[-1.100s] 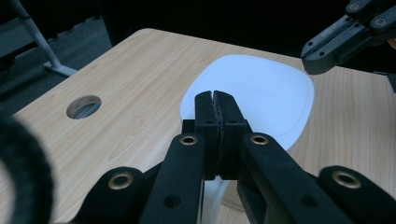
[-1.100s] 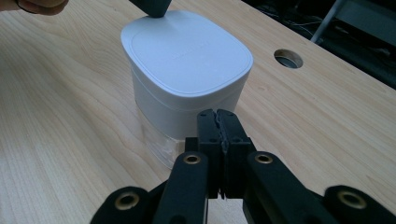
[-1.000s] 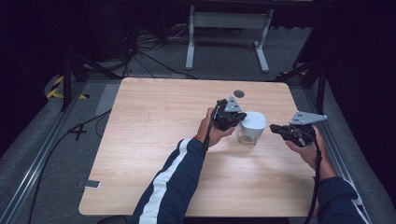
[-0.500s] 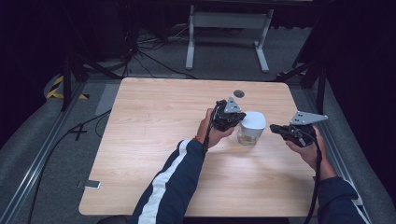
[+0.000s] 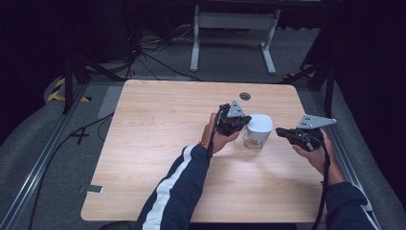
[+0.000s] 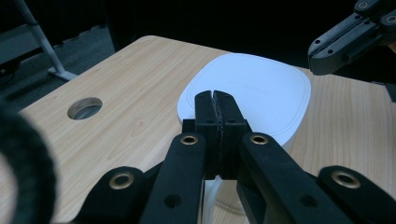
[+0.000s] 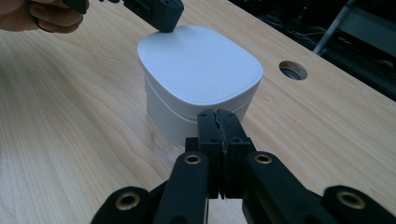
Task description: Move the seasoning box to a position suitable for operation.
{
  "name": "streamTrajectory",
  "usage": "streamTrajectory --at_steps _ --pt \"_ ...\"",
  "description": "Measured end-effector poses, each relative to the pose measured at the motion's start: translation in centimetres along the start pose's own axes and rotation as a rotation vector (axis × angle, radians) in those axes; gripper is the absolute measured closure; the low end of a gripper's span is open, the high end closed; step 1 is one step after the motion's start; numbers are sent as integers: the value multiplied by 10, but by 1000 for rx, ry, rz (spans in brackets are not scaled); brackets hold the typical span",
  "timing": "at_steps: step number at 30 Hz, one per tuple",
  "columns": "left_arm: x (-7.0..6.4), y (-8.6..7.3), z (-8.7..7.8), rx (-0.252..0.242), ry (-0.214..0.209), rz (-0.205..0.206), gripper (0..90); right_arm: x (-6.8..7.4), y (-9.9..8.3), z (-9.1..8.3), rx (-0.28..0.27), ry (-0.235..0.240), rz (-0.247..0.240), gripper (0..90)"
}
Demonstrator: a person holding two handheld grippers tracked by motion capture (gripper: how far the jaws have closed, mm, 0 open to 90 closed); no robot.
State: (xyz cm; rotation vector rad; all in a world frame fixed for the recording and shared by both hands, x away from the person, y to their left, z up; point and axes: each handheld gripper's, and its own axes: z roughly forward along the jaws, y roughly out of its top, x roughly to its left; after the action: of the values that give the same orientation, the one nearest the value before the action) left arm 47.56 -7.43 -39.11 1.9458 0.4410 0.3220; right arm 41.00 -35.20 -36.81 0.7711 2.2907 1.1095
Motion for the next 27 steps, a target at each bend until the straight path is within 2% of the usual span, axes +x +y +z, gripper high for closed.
streamTrajectory --at_steps 14,21,27 --pt "2 -3 -1 -13 5 2 897 8 4 3 19 27 -24 895" --pt "2 -3 -1 -14 2 -3 896 13 7 6 36 35 -52 895" --pt "2 -2 0 -8 8 4 897 11 5 7 57 36 -48 896"
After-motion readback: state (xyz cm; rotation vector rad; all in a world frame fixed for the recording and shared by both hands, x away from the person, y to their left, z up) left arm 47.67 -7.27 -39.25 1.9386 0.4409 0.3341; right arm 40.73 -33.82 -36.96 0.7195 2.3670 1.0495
